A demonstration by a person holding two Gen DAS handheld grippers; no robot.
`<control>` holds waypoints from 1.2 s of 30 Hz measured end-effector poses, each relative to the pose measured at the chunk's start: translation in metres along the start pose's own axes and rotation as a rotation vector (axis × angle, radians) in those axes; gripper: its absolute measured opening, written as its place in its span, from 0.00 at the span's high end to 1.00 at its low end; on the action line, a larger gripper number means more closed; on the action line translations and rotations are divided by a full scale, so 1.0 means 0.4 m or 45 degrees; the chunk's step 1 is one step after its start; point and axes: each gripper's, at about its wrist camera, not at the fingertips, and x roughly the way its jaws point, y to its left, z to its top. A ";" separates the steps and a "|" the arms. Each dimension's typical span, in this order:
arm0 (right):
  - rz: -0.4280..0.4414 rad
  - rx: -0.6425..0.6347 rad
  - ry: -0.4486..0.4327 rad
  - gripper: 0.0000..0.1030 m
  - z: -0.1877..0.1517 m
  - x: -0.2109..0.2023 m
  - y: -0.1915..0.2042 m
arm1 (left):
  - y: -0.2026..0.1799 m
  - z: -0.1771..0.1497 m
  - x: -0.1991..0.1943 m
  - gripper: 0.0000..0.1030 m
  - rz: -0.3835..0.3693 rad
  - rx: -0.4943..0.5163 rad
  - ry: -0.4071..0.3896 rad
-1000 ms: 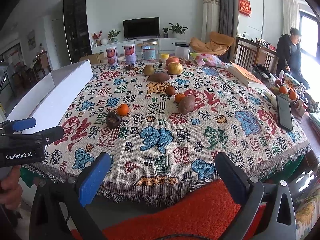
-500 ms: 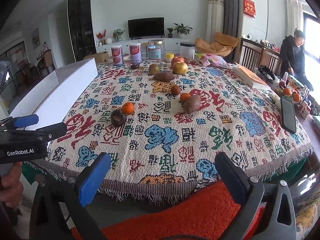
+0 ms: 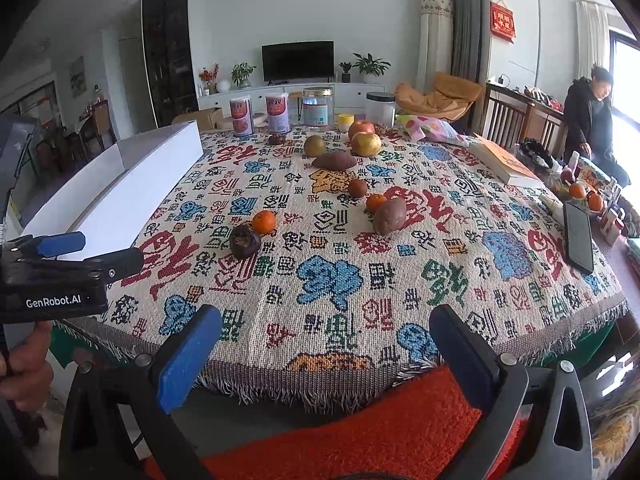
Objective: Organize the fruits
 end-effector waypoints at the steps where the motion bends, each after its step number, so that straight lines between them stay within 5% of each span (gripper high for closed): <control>1: 0.000 0.001 -0.002 0.00 0.000 -0.001 0.000 | 0.001 0.000 -0.001 0.01 0.001 -0.001 -0.003; 6: 0.031 -0.010 -0.007 0.00 -0.001 -0.002 0.001 | 0.007 -0.001 0.000 0.01 0.000 -0.008 0.006; 13: 0.298 -0.020 0.064 0.00 0.105 -0.090 -0.145 | 0.006 0.015 -0.023 0.01 -0.031 -0.016 -0.034; 18: -0.037 -0.532 0.272 0.00 0.290 -0.273 -0.209 | -0.003 0.022 -0.017 0.01 -0.027 -0.014 -0.072; 21: -0.052 -0.621 0.367 0.00 0.342 -0.281 -0.213 | -0.004 0.020 0.013 0.01 -0.063 -0.035 -0.018; 26: 0.181 -0.502 0.251 0.00 0.251 -0.121 -0.146 | 0.002 0.008 0.033 0.01 -0.021 -0.019 0.006; 31: 0.462 -0.136 0.133 0.00 0.087 0.077 -0.053 | 0.025 0.000 0.054 0.01 0.024 -0.051 0.061; 36: 0.461 0.039 0.076 0.00 0.014 0.133 0.021 | 0.035 -0.005 0.047 0.01 0.056 -0.073 0.040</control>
